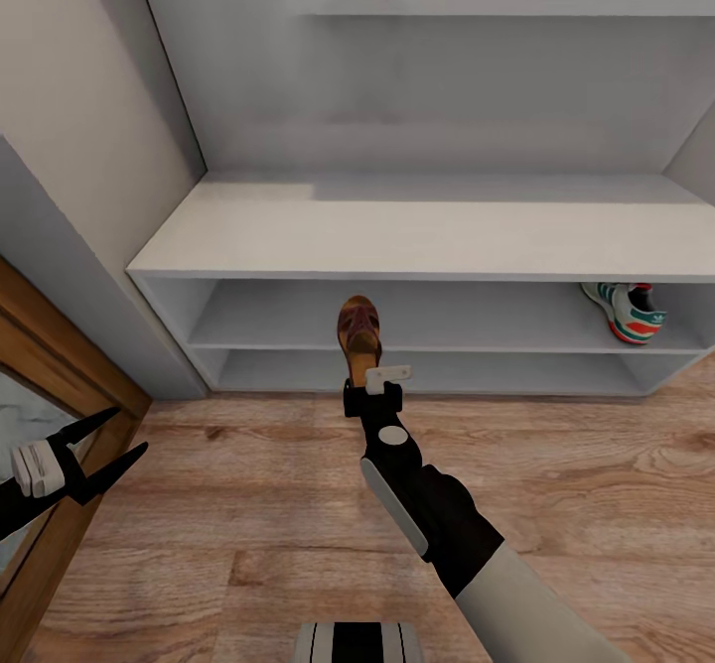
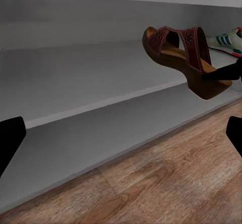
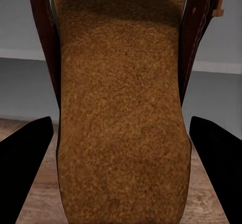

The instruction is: Pick up the two gym shoes and the two sandals from the corridor floor and place them onto the hallstand (shoe rack) in the corridor, making sure they are on the rack and not on the floor. Arrange them so the two gym shoes are next to each other and the two sandals are next to each other.

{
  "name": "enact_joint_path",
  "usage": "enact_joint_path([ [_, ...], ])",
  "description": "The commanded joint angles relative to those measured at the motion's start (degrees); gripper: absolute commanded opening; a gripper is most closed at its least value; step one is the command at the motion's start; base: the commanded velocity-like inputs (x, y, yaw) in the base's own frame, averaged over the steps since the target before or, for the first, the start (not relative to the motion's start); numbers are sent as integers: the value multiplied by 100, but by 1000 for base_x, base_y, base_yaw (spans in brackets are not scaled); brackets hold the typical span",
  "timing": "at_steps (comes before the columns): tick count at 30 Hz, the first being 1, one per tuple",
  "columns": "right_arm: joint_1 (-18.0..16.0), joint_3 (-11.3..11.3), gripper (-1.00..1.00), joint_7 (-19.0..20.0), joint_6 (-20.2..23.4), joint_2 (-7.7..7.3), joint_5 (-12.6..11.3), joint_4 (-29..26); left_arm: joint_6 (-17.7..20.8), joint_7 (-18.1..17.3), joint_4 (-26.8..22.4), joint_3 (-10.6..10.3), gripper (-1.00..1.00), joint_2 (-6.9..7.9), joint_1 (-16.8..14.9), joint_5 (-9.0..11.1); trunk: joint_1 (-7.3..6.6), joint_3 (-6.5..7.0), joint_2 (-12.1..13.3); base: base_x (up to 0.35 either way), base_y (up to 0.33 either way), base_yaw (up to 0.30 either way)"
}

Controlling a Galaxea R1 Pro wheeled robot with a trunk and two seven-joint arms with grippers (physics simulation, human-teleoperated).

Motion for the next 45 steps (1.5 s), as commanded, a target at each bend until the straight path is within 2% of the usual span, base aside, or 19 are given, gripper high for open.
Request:
enact_joint_path([
  [1, -5, 8, -100, -46, 24, 0, -32, -8, -4, -18, 1, 2, 100, 1, -3, 10, -1, -4, -2, 1, 0, 0],
  [45, 9, 3, -100, -97, 308, 0, -23, -251, -4, -22, -2, 2, 100, 0, -3, 10, -1, -4, -2, 0, 0, 0],
])
